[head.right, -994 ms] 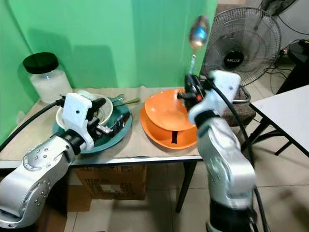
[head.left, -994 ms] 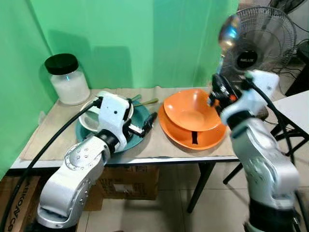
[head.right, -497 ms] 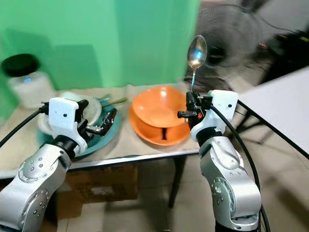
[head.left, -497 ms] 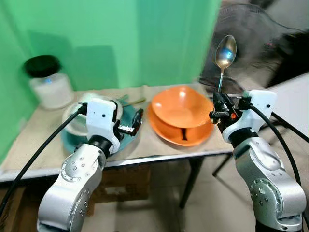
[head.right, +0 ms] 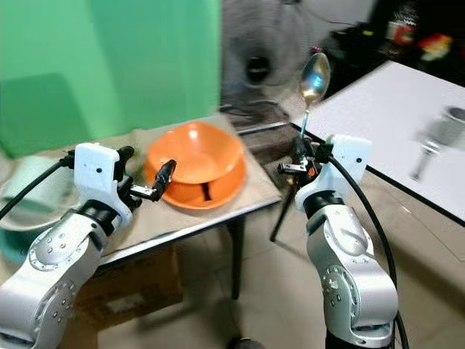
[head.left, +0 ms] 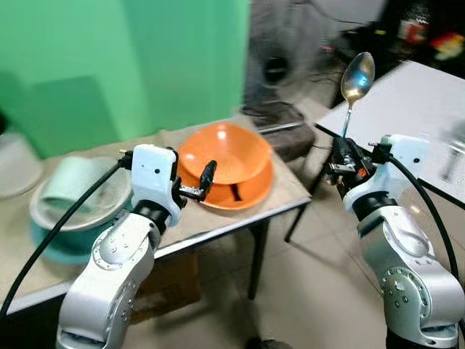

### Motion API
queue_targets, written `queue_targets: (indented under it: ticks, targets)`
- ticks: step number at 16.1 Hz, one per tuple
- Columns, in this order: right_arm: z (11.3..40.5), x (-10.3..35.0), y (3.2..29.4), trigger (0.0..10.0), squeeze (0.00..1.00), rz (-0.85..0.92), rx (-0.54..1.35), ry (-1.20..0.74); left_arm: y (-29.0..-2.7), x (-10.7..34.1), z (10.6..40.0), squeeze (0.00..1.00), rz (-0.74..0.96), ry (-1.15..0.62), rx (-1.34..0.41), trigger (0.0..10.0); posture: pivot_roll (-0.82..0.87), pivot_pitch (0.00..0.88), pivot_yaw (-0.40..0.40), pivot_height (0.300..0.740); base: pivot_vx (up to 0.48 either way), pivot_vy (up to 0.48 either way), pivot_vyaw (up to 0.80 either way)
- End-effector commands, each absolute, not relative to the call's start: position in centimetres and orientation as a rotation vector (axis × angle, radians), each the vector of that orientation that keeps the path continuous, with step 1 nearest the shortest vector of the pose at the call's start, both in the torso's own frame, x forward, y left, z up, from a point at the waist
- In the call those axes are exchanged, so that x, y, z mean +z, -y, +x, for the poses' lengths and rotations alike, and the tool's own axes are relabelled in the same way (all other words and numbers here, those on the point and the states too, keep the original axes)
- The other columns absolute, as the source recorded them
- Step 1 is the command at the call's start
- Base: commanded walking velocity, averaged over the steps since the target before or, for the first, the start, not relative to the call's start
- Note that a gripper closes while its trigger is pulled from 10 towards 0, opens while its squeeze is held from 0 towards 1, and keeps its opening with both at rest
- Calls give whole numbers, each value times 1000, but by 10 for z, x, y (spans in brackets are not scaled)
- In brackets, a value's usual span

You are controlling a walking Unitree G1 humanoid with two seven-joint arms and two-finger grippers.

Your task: Setting the table

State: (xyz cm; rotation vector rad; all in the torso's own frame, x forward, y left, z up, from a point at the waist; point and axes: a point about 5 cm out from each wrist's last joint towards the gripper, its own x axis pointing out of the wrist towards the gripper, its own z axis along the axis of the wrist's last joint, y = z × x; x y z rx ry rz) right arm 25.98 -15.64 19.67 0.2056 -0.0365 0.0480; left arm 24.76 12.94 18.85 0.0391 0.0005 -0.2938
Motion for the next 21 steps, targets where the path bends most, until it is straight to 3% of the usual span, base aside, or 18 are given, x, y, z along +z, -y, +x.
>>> queue_targets:
  ticks: [1, 15, 21]
  targets:
    - [259, 196, 162, 10000, 0, 184, 12, 25, -132, 188, 249, 0, 31, -15, -271, 10000, -42, 0, 17, 740, 0, 0, -800]
    - [270, 171, 154, 10000, 0, 91, 24, -99, -152, 183, 245, 0, 84, 19, -137, 10000, -16, 0, -25, 740, 0, 0, -800]
    - [282, 168, 156, 10000, 0, 30, 9, -115, -147, 191, 256, 0, 67, 49, -189, 10000, -59, 0, -13, 740, 138, 0, -96]
